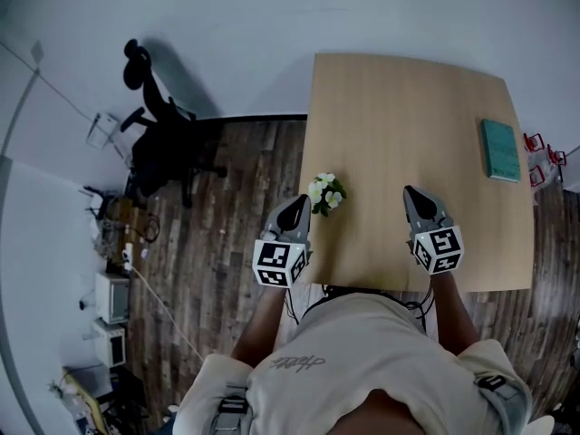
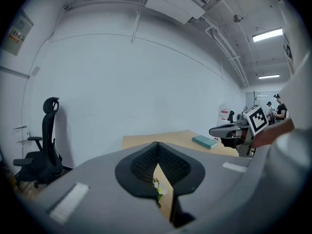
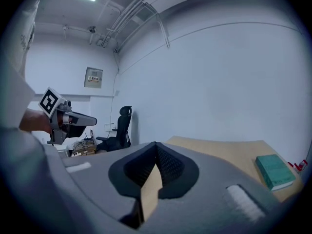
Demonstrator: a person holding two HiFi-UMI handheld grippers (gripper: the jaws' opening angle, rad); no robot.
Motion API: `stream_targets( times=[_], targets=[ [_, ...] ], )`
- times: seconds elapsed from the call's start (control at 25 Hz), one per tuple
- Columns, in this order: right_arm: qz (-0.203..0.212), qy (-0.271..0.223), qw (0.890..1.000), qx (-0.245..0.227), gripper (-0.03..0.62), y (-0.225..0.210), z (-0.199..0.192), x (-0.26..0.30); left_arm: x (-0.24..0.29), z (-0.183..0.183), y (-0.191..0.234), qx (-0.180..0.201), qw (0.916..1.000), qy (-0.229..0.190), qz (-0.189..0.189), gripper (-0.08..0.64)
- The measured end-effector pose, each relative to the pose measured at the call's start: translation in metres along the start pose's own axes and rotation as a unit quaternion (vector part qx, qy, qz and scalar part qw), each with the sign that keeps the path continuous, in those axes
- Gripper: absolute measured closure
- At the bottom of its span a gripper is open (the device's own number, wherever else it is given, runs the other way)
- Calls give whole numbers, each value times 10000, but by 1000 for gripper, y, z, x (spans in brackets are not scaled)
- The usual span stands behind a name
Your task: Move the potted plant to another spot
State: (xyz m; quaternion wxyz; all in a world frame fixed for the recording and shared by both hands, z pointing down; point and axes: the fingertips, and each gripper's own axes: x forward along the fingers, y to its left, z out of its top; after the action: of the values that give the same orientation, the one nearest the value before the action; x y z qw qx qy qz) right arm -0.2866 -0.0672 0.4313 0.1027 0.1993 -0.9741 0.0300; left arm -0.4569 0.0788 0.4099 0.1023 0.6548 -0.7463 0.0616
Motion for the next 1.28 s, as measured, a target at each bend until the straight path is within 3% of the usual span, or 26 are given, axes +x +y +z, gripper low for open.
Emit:
stream_targets(
  times=[0.36,0.64,1.0,1.28],
  targets=[
    [-38,-813,9965,-176,591,-5,68,-16,-8,71,-15,522,9962,-666,-214,545],
    [16,-1301,9911,-282,591,4,114,-38,-11,97,-3,516,9944,-920,-57,545],
    [58,-1254,9897,-686,591,9,121,-62,-10,120,-13,491,9937,-999,-108,545],
    [251,-1099,9914,-668,591,30,107,-64,-24,98,-21,422,9956,-822,-121,535]
  ],
)
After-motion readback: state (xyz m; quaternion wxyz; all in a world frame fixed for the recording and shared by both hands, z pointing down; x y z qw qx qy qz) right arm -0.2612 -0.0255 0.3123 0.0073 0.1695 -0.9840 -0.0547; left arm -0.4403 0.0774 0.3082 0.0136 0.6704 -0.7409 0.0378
